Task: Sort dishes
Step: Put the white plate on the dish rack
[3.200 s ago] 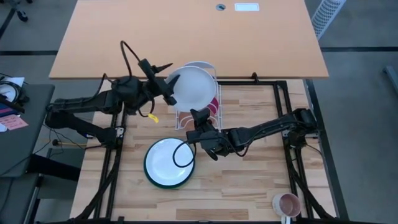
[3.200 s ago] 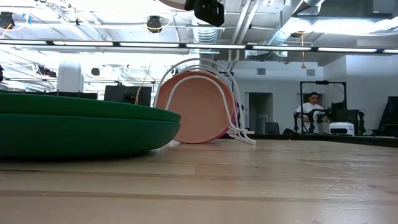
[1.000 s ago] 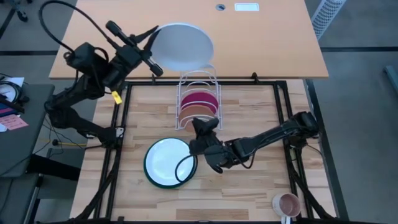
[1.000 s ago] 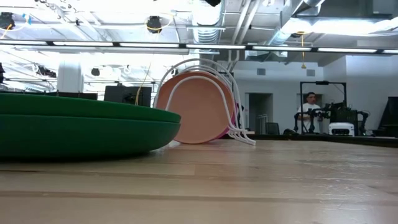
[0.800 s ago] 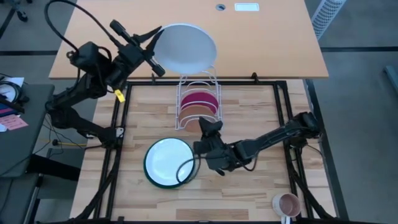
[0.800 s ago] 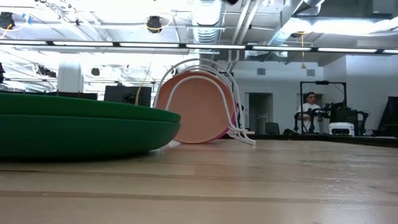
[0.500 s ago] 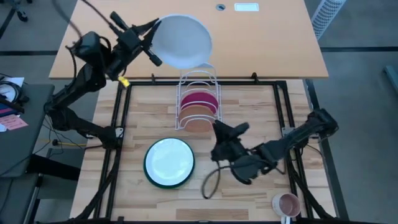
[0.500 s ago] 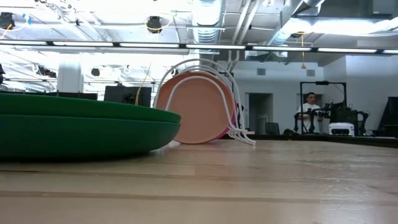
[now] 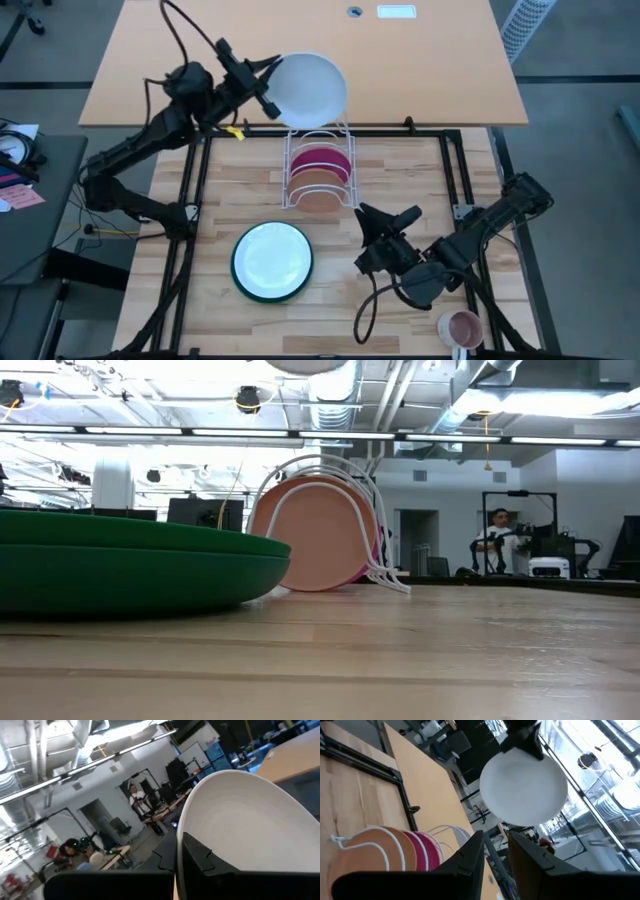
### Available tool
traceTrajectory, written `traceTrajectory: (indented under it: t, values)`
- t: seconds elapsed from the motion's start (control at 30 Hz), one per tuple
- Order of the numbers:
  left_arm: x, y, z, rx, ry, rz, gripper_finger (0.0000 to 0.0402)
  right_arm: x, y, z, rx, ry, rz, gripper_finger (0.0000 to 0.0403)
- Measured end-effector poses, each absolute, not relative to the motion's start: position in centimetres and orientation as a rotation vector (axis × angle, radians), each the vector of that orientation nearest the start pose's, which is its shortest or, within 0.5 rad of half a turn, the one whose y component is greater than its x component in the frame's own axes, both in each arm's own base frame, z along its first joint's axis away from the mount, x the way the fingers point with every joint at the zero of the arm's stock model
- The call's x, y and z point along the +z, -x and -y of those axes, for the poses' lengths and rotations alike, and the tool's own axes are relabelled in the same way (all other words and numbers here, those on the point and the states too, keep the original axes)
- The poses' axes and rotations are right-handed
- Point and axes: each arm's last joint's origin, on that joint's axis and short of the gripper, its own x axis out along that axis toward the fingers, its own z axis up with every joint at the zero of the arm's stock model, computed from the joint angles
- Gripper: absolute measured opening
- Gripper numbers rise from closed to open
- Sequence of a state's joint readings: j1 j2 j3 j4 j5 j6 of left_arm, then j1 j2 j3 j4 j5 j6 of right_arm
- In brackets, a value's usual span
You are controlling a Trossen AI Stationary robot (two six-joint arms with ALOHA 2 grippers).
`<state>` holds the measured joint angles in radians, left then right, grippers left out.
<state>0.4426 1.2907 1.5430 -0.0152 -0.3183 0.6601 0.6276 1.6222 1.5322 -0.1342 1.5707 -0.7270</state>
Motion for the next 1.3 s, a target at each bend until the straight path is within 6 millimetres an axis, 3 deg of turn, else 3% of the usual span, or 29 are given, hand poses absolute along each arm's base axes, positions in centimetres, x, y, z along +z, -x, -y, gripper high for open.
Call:
traceTrajectory:
  t: [0.2,0.3,0.4,0.5,0.7,0.8,0.93,1.07,1.2,1.3]
  values:
    - [46.1,-24.5,-13.1,0.820,-0.653,-0.047,0.0000,39.0,-30.1,-17.9,-0.877,0.864,-0.444,0.0093]
    - [44.2,-25.0,-13.4,0.814,-0.652,-0.065,0.0000,38.5,-30.4,-16.5,-0.914,0.851,-0.459,0.0091]
    - [42.7,-24.9,-13.1,0.799,-0.630,-0.065,0.0000,37.4,-30.2,-13.5,-0.870,0.807,-0.495,0.0078]
    - [41.7,-24.5,-12.8,0.802,-0.619,-0.032,0.0000,36.6,-29.2,-9.6,-0.795,0.635,-0.598,0.0062]
    - [41.0,-23.4,-12.2,0.828,-0.608,0.050,0.0000,35.8,-26.8,-3.7,-0.960,0.420,-0.720,0.0033]
    - [40.7,-23.2,-12.0,0.828,-0.603,0.073,0.0000,34.3,-26.4,-1.0,-1.023,0.368,-0.737,0.0009]
    - [40.3,-23.4,-11.9,0.820,-0.602,0.067,0.0000,31.3,-25.3,2.6,-1.003,0.237,-0.745,0.0006]
    - [40.1,-23.4,-11.9,0.839,-0.598,0.053,0.0000,28.8,-24.4,5.4,-0.839,0.160,-0.709,0.0004]
    - [40.1,-23.5,-11.6,0.835,-0.597,0.053,0.0000,29.2,-22.2,9.4,-0.782,0.130,-0.729,0.0003]
    - [40.2,-23.6,-11.3,0.837,-0.594,0.068,0.0000,30.6,-20.2,12.3,-0.675,0.053,-0.625,0.0002]
